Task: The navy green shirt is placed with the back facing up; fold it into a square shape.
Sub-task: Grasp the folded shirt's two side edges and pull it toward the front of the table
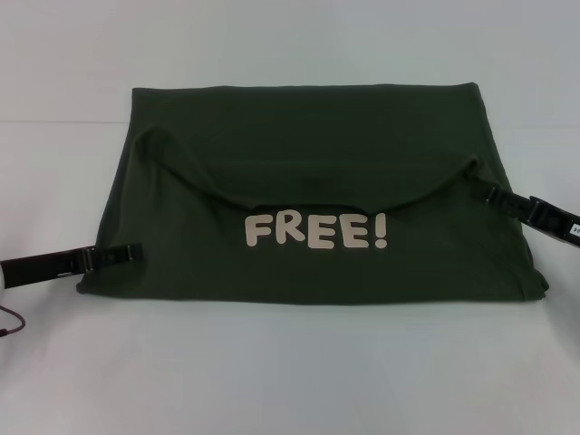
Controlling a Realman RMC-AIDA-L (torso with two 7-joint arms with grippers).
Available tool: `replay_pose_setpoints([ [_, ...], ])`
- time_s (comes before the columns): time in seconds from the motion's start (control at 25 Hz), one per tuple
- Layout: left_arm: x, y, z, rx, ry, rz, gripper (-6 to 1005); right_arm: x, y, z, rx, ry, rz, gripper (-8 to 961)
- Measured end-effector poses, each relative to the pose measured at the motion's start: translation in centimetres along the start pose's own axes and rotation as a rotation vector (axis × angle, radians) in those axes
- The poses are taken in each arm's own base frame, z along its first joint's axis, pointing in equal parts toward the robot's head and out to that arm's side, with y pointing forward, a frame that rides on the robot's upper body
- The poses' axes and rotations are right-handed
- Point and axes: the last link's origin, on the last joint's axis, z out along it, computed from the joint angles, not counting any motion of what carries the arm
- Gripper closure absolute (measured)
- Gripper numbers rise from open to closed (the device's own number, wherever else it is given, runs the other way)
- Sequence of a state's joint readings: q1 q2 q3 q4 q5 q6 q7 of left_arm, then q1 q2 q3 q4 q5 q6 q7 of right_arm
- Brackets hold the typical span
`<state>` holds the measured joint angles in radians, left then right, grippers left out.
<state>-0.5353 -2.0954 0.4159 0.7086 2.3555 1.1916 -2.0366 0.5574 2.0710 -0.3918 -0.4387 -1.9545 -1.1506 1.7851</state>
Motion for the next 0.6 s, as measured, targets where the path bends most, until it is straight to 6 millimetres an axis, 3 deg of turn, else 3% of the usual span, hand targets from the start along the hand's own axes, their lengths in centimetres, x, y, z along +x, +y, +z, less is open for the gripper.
replay_pose_setpoints([
  [0.6,-0.48,0.47,0.43,-0.001,-0.059,0.057,161,0.06,0.15,-0.05,-0.013,-0.002,0.003,22],
])
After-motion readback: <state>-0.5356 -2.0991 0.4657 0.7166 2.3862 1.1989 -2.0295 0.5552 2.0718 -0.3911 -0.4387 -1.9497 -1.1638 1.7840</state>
